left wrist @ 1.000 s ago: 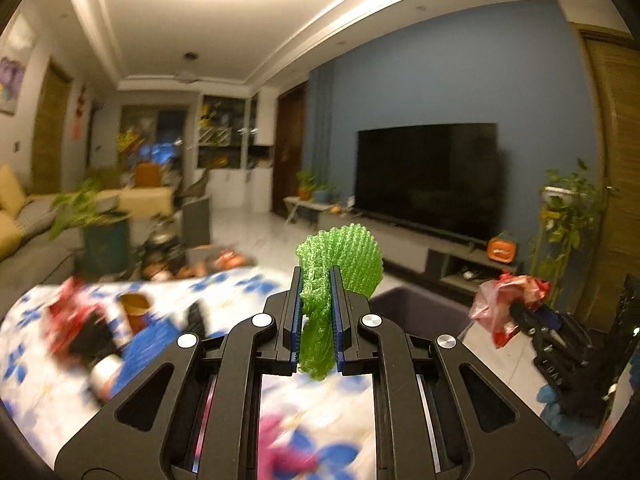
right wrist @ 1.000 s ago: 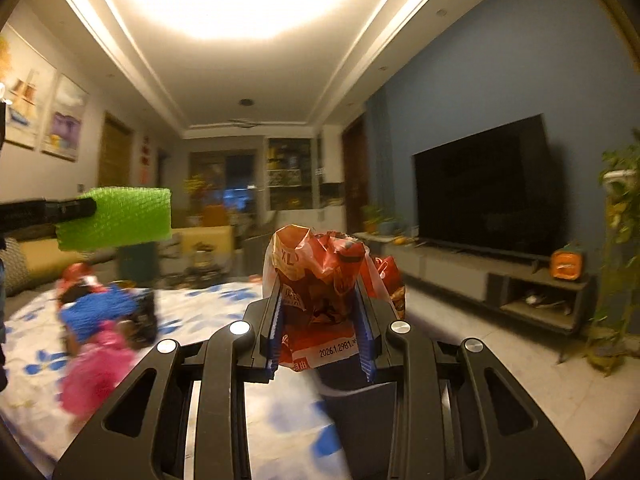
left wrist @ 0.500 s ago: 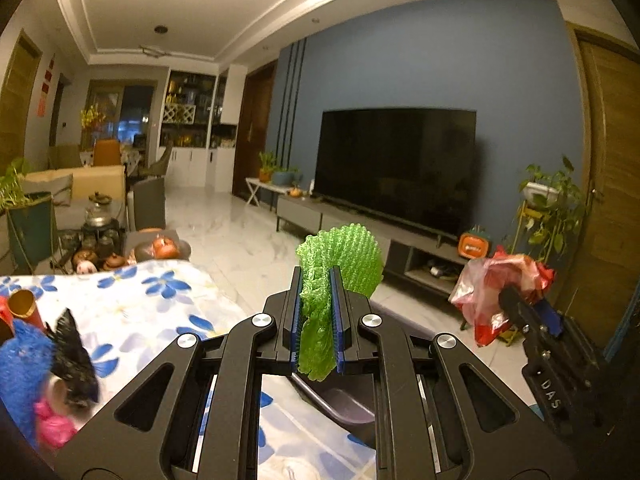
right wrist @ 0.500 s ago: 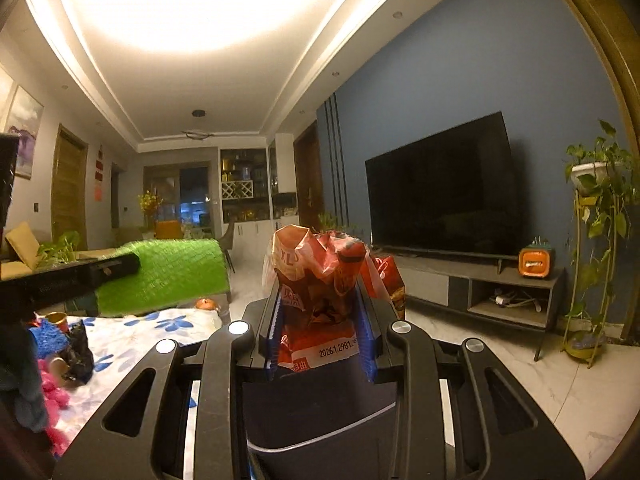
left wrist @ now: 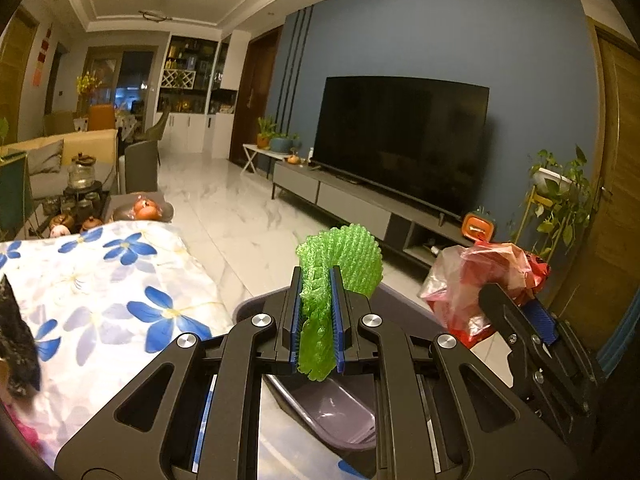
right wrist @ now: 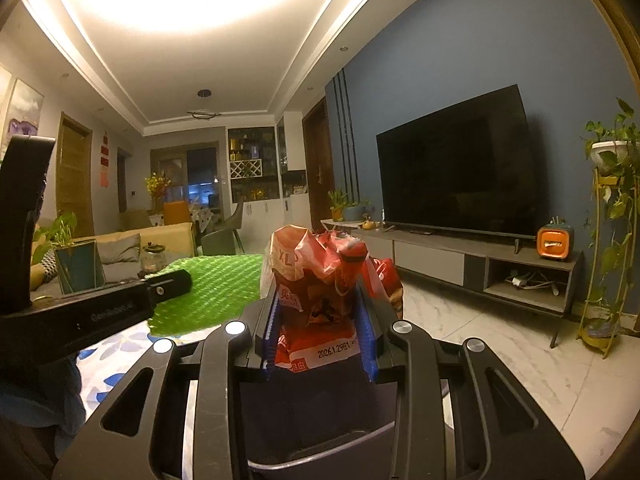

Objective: Collect trash
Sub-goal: 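Open the right tool over the bin while the left tool drops the green sleeve in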

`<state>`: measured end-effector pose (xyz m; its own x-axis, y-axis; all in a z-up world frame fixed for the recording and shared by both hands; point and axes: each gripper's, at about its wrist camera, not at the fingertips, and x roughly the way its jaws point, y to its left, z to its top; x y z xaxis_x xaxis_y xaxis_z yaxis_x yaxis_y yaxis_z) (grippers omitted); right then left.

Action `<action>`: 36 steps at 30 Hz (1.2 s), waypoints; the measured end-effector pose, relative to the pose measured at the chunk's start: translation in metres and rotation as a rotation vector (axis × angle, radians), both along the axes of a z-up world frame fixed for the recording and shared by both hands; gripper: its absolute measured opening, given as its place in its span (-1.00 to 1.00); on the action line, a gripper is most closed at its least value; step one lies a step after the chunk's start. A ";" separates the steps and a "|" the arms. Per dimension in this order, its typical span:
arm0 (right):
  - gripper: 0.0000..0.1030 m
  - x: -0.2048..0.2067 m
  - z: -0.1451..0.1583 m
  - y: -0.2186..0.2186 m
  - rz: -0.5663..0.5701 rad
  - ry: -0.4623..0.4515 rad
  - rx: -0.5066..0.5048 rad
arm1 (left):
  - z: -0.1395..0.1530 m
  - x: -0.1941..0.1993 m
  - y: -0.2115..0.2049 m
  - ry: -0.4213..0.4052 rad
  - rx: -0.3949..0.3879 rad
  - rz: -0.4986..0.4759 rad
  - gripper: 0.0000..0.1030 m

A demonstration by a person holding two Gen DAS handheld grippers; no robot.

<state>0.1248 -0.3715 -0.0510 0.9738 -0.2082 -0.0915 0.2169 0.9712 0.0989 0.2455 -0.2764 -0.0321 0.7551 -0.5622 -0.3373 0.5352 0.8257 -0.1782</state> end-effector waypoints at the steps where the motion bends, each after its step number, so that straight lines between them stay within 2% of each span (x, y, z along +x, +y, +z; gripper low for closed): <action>1: -0.36 0.003 -0.002 0.000 0.002 0.003 0.002 | -0.001 0.003 -0.001 0.008 -0.004 -0.002 -0.77; 6: -0.35 0.014 -0.005 -0.001 0.011 0.003 0.006 | -0.010 0.017 -0.007 0.026 -0.006 -0.018 -0.77; 9: -0.24 0.017 -0.007 -0.004 0.014 0.003 0.011 | -0.014 0.021 -0.011 0.031 -0.003 -0.026 -0.76; 10: -0.09 0.018 -0.007 -0.009 0.014 0.004 0.015 | -0.015 0.022 -0.012 0.036 -0.004 -0.028 -0.76; 11: -0.02 0.019 -0.008 -0.009 0.014 0.002 0.019 | -0.016 0.023 -0.014 0.041 -0.006 -0.031 -0.76; 16: 0.05 0.017 -0.011 -0.011 -0.003 0.004 0.029 | -0.022 0.028 -0.017 0.064 -0.011 -0.031 -0.67; 17: 0.07 0.015 -0.012 -0.011 -0.009 0.002 0.031 | -0.023 0.030 -0.016 0.077 -0.018 -0.036 -0.54; 18: 0.11 0.013 -0.012 -0.012 -0.015 0.003 0.032 | -0.023 0.033 -0.016 0.087 -0.024 -0.043 -0.31; 21: 0.13 0.009 -0.013 -0.011 -0.024 0.009 0.032 | -0.026 0.032 -0.014 0.086 -0.033 -0.032 0.20; 23: 0.19 0.004 -0.012 -0.010 -0.036 0.013 0.029 | -0.027 0.031 -0.010 0.087 -0.034 -0.004 0.40; 30: 0.41 -0.012 -0.012 -0.005 -0.041 0.027 0.047 | -0.023 0.020 0.017 0.095 -0.044 0.090 0.75; 36: 0.68 -0.032 -0.003 0.007 -0.019 0.012 0.044 | -0.012 -0.007 0.045 0.053 -0.029 0.133 0.84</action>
